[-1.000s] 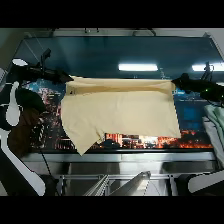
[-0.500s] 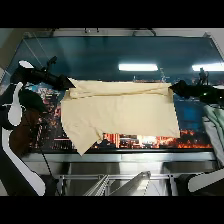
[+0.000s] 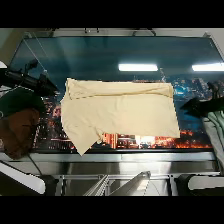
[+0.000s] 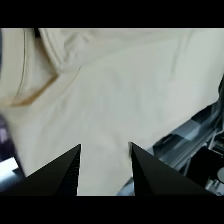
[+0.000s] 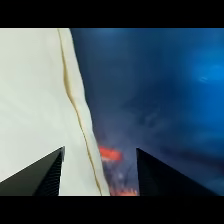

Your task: Fold the shirts.

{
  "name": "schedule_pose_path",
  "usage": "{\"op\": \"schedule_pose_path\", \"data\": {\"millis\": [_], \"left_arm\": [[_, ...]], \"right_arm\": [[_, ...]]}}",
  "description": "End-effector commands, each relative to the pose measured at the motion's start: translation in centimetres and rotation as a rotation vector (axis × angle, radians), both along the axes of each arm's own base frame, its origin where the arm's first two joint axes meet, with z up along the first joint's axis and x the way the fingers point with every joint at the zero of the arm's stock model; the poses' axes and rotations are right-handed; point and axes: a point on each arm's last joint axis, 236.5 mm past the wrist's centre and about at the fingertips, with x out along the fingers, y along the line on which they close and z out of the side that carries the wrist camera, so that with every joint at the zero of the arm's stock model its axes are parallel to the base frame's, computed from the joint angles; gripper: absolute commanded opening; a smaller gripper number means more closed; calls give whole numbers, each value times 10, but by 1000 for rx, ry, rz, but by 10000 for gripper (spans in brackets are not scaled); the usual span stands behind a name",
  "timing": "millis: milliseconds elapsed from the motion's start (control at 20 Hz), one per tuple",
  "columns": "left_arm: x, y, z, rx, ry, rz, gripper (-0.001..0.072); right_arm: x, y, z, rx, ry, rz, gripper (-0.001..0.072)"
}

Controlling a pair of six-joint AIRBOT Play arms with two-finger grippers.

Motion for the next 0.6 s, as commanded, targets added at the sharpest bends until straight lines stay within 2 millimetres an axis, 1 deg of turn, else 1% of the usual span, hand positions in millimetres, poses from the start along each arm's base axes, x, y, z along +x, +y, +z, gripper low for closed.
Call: {"op": "schedule_pose_path", "data": {"millis": [0, 100, 200, 250, 300, 350, 450, 550], "left_arm": [[-68, -4, -7, -48, 112, 55, 326], [-106, -5, -19, -46, 175, 117, 326], [-147, -2, -38, 21, 246, 132, 326], [-167, -2, -46, 57, 280, 123, 326], [-185, -1, -55, 98, 316, 130, 326], [-197, -6, -60, 118, 335, 133, 326], [-213, -22, -66, 132, 335, 118, 326], [-224, -38, -77, 166, 319, 89, 326]], "right_arm": [[-61, 27, -34, 47, 159, 49, 442], [-72, 41, -41, 64, 186, 67, 442], [-74, 54, -43, 63, 194, 104, 441], [-74, 61, -44, 60, 194, 130, 428], [-74, 67, -44, 55, 193, 153, 280], [-72, 72, -44, 47, 181, 180, 13], [-67, 82, -45, 43, 163, 200, 21], [-67, 85, -44, 43, 162, 211, 21]]}}
